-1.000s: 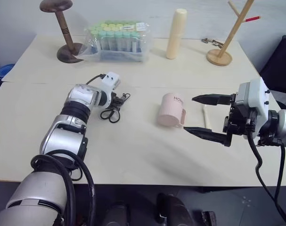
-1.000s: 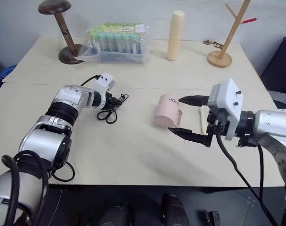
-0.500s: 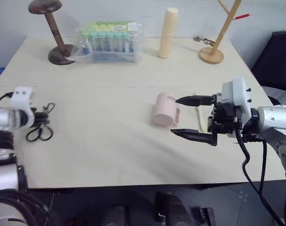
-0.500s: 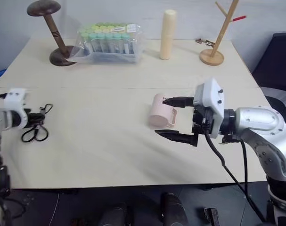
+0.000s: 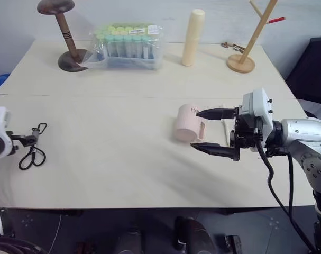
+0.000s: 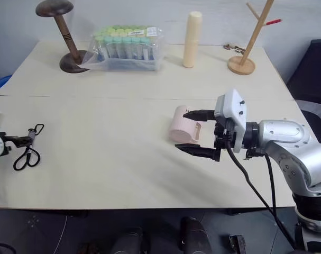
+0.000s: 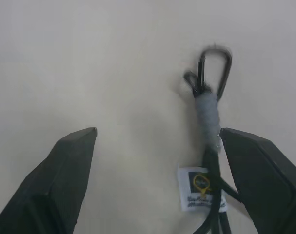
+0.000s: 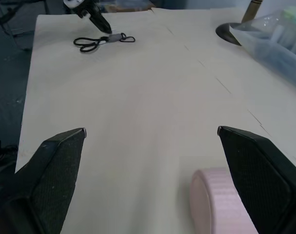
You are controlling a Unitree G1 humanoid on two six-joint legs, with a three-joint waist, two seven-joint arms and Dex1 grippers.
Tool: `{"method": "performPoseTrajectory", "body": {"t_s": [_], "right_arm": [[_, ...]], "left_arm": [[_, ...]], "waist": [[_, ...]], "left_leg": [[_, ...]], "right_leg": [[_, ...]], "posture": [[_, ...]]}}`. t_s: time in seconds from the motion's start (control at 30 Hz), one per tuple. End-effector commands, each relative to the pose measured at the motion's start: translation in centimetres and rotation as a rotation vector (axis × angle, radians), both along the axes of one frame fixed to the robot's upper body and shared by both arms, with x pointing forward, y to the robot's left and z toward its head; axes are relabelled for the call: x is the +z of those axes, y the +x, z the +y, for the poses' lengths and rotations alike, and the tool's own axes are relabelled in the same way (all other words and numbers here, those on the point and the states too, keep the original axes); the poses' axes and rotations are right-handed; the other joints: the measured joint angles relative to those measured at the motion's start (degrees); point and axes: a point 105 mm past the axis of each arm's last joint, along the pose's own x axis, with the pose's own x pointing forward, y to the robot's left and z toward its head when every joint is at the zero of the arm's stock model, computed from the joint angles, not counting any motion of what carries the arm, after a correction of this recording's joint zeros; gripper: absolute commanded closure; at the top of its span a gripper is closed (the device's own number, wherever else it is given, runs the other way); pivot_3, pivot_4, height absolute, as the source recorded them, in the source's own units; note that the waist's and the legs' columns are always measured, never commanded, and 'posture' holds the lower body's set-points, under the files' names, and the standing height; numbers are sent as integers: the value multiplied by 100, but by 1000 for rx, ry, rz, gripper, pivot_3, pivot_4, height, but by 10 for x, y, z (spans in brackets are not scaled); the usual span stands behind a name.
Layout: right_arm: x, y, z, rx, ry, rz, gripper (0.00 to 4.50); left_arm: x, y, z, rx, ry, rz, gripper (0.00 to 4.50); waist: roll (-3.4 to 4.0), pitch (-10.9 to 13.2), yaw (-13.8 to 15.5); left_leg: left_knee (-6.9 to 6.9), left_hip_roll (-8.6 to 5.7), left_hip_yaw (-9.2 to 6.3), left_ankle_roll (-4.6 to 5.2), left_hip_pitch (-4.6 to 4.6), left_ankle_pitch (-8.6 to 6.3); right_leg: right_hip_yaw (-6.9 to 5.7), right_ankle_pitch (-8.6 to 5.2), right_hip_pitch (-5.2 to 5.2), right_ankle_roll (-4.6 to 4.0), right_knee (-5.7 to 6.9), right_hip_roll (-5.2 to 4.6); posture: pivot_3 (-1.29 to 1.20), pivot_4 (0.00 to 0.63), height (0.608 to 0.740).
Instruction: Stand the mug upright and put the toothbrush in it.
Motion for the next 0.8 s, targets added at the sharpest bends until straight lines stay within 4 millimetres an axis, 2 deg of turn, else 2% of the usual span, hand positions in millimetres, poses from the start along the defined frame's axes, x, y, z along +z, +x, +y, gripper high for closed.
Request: {"method": "performPoseTrajectory", "body": {"t_s": [0.03,0.07,0.1,0.13,0.2,0.27,0.33,0.4,0.53,0.7,0.8], "right_arm": [[-2,19,-22,-181,-1,59,0],[-4,26,-27,-238,9,95,0],[-10,39,-36,-340,38,158,0],[-15,47,-42,-409,55,205,0],[-30,63,-54,-551,78,285,0],[-44,74,-66,-681,109,359,0],[-54,79,-69,-747,145,418,0],[-65,81,-59,-749,175,480,0],[-73,95,-35,-767,189,474,0],[-92,108,-22,-791,119,487,0],[-103,114,-19,-816,69,472,605]], "left_arm": [[112,1,-79,-403,-64,-427,371],[121,-4,-108,-548,-91,-451,371],[119,-15,-157,-804,-69,-433,371],[114,-27,-190,-983,-55,-403,371],[85,-50,-240,-1281,-8,-291,371],[57,-59,-267,-1436,18,-197,371],[41,-53,-279,-1483,49,-160,371],[35,-48,-289,-1529,62,-155,371],[34,-43,-302,-1604,51,-175,371],[35,-37,-308,-1625,56,-192,371],[37,-38,-310,-1641,47,-201,323]], "waist": [[-11,-5,75],[-12,-5,85],[-11,-6,73],[-7,-8,72],[22,-21,54],[40,-16,23],[39,-14,-32],[39,-13,-63],[44,-12,-161],[46,-11,-199],[46,-11,-212]], "left_leg": [[8,1,-5,0,-9,0],[14,1,-8,0,-12,0],[14,0,-8,0,-12,-1],[8,0,-1,0,-5,0],[0,-10,3,0,11,0],[-10,-14,7,0,21,0],[-9,-16,17,-2,15,1],[-10,-3,11,-16,10,8],[-23,4,15,-22,20,11],[-24,0,11,-22,13,11],[-22,0,6,-22,12,11]], "right_leg": [[-3,0,0,0,1,-1],[-5,0,0,0,1,-4],[-3,0,0,0,3,-15],[0,1,1,2,4,-31],[-2,1,4,2,10,-58],[0,1,3,2,12,-61],[-4,0,1,-1,11,-30],[0,-3,-2,-8,10,-2],[9,-9,-5,-19,12,13],[6,-10,-8,-19,8,9],[5,-10,-7,-19,8,8]], "posture": [[0,150,740],[0,150,740],[0,150,740],[0,150,740],[0,150,740],[0,150,740],[0,150,740],[0,150,740],[0,150,740],[0,150,740],[0,150,740]]}}
